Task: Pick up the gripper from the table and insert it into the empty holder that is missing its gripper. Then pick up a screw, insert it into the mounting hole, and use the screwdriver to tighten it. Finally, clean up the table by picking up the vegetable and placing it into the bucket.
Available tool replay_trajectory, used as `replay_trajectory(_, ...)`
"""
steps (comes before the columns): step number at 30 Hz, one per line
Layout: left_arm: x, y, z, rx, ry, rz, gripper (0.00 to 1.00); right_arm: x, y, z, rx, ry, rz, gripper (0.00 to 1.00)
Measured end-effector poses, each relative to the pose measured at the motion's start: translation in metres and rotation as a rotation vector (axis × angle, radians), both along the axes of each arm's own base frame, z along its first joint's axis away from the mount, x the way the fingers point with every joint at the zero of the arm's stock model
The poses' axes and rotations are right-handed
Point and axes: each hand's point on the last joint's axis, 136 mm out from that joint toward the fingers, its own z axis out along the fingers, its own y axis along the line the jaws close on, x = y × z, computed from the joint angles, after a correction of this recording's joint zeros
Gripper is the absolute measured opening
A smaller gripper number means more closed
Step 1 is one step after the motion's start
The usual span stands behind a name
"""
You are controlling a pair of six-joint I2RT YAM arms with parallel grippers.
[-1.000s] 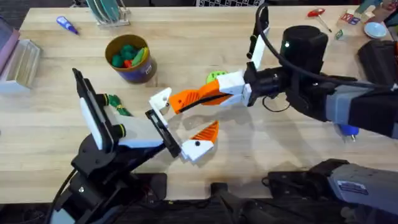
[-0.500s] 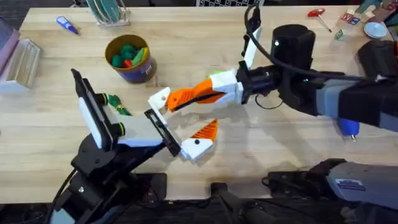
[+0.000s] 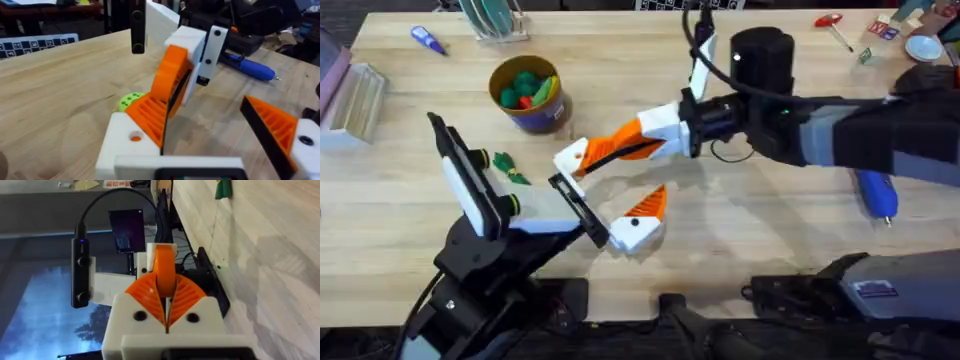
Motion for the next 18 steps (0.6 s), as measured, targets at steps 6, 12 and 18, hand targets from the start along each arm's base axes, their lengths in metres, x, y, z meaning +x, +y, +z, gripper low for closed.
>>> replay_trajectory(6,0.004,0.003,0.000,0.001,0.002,0.026,0.987,0.005,0.015,-0.002,-0.001,0.000,0.033,0.009)
replay_trajectory(12,0.006,0.005,-0.001,0.000,0.006,0.041,0.986,0.010,0.022,-0.004,0.000,-0.003,0.044,0.009)
replay_trajectory(18,0.008,0.007,-0.001,-0.001,0.008,0.057,0.986,0.010,0.025,-0.005,-0.004,-0.012,0.042,0.009)
